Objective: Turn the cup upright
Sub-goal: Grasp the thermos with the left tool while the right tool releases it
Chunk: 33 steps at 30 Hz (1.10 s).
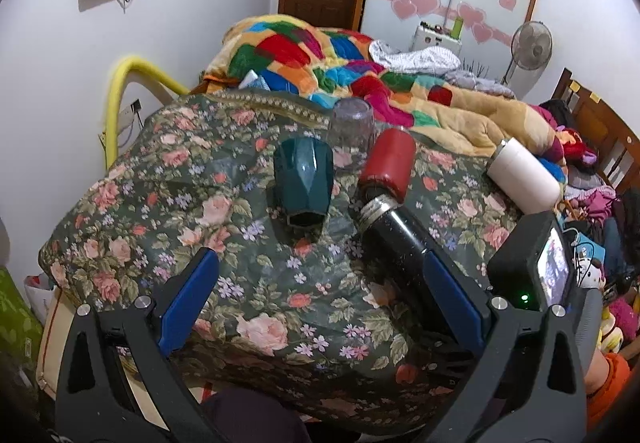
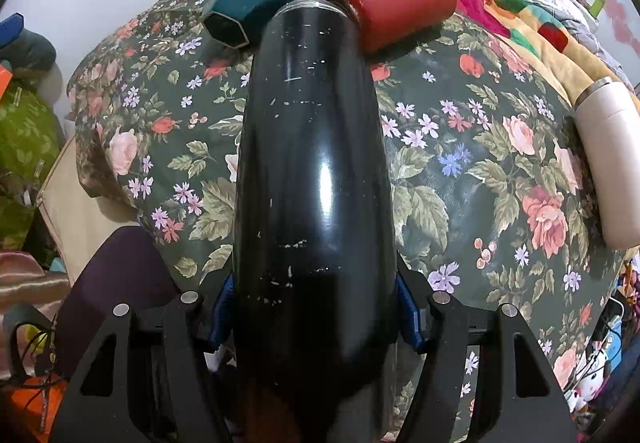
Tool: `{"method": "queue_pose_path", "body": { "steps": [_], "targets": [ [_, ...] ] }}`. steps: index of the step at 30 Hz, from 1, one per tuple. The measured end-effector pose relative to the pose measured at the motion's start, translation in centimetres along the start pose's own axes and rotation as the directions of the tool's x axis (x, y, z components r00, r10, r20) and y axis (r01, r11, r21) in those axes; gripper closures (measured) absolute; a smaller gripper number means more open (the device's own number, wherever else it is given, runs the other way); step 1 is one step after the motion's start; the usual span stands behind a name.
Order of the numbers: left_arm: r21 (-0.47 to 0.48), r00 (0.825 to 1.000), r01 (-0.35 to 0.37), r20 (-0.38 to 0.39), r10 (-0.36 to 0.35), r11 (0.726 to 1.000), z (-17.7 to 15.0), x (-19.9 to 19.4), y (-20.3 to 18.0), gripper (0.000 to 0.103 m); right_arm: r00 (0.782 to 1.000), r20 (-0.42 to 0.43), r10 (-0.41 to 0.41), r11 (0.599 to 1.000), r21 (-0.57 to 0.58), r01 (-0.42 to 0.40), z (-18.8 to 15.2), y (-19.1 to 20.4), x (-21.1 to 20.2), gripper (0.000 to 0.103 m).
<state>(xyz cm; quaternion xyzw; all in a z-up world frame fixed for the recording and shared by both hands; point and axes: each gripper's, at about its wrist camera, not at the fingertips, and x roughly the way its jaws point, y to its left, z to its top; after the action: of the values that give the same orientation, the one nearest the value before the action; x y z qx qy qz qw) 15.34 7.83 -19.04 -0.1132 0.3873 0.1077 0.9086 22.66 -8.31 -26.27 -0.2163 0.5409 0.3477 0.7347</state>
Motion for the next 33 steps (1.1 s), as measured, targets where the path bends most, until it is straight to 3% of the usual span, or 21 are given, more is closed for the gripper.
{"method": "queue_pose_path", "body": {
  "steps": [9,15,19,24,28,33],
  "targets": [
    [-0.006,0.996,0.044,-0.083,-0.045,0.999,0.0,2.2,-1.1,0.000,1.000,-0.011,0.006,1.000,0.007,-0.006,-1.1,-0.5,-1.3,0.041],
    [0.017,0.991,0.070,-0.114,-0.067,0.997,0.1,3.3,-3.2,0.000,0.998,0.068,0.020,0.999,0.031,-0.022,-2.4,-1.5,-4.8,0.036],
    [0.055,0.989,0.061,-0.137,-0.053,0.997,0.1,4.7,-5.1,0.000,0.991,0.130,-0.013,0.997,0.076,0.003,-3.9,-3.6,-7.9,0.036],
    [0.034,0.970,0.087,-0.230,-0.077,0.996,-0.5,7.5,-6.4,0.004,0.972,0.213,-0.097,0.981,0.186,0.057,-5.4,-6.7,-11.5,0.033],
    [0.013,0.961,0.063,-0.270,-0.057,0.998,-0.9,9.2,-7.0,0.007,0.951,0.261,-0.165,0.960,0.262,0.095,-6.4,-8.1,-13.2,0.029],
    [-0.014,0.944,0.024,-0.327,-0.027,1.000,-1.5,11.2,-7.4,0.013,0.941,0.297,-0.162,0.949,0.307,0.067,-6.8,-8.8,-13.7,0.029]
  ]
}}
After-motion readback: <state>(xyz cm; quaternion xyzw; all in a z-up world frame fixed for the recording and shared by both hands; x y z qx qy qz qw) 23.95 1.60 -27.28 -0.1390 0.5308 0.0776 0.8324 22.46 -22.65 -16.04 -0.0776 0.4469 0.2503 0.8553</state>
